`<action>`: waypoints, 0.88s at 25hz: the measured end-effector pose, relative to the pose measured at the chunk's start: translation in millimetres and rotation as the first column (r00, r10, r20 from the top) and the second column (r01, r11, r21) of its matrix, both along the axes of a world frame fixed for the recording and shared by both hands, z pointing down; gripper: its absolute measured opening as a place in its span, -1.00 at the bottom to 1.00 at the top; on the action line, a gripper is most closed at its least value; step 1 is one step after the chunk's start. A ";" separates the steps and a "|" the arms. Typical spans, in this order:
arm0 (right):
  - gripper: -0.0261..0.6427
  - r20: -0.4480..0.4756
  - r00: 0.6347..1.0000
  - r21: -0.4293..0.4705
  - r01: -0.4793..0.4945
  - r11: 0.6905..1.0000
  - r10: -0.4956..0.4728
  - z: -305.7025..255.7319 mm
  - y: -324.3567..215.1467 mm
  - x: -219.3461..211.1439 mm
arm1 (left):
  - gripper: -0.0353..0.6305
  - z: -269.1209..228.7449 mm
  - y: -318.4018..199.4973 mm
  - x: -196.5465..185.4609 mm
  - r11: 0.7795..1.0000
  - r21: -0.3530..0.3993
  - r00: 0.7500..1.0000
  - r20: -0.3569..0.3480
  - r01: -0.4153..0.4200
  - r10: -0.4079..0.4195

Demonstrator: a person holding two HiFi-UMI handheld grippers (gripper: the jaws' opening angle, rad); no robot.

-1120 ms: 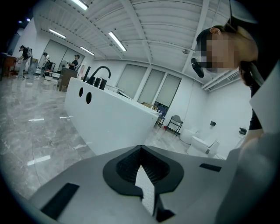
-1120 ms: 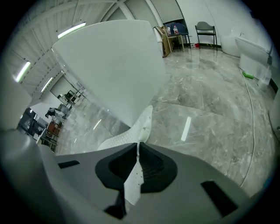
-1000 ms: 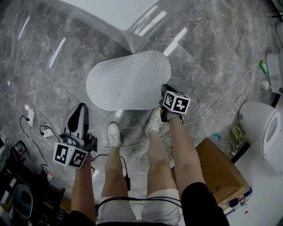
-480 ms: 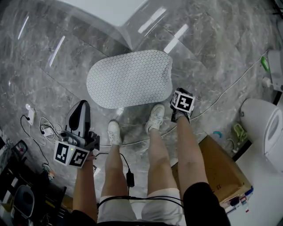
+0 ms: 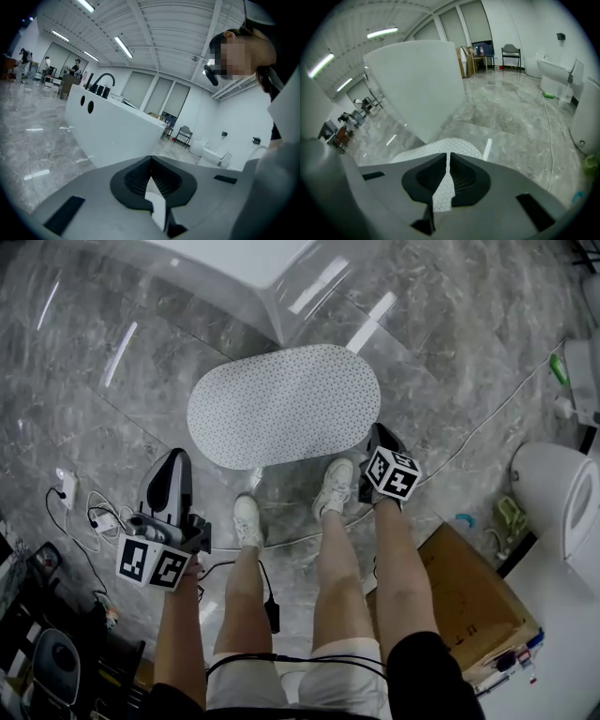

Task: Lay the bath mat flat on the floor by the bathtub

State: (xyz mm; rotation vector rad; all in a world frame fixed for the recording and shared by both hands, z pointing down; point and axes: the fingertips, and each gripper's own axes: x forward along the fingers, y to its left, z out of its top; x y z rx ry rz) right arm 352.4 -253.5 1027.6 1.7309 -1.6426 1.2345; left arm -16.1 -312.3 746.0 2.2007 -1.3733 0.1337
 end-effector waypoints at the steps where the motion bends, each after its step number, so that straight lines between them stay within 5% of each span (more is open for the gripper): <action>1: -0.81 0.016 1.000 0.044 0.021 0.999 -0.022 -8.3 -6.7 -9.5 | -0.85 -1.6 -0.5 -4.9 1.000 0.005 1.000 0.008 0.005 -0.005; 7: -0.81 0.088 0.985 0.299 0.118 0.947 -0.151 -88.2 -46.7 -58.7 | -0.85 -23.2 0.9 -28.0 0.999 0.042 0.999 0.044 0.022 -0.024; 22: -0.84 -0.038 0.903 0.492 0.389 0.778 -0.428 -326.1 -58.0 -133.5 | -0.86 -170.9 -0.3 -63.5 0.983 0.184 0.997 0.071 -0.014 0.001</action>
